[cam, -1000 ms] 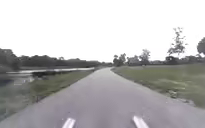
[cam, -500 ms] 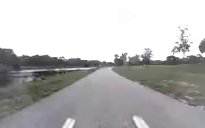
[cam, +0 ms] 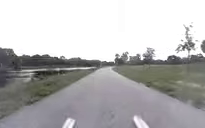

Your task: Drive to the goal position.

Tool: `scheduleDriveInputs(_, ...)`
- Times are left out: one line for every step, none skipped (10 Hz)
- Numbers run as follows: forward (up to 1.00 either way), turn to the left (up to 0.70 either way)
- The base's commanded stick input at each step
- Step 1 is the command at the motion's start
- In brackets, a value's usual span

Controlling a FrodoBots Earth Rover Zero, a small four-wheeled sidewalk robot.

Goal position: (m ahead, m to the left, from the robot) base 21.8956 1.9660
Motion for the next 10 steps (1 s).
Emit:
scheduleDriveInputs(0.85,0.00)
scheduleDriveInputs(0.85,0.00)
scheduleDriveInputs(0.85,0.00)
scheduleDriveInputs(0.85,0.00)
scheduleDriveInputs(0.85,0.00)
scheduleDriveInputs(0.85,0.00)
scheduleDriveInputs(0.85,0.00)
scheduleDriveInputs(0.85,0.00)
scheduleDriveInputs(0.85,0.00)
scheduleDriveInputs(0.85,0.00)
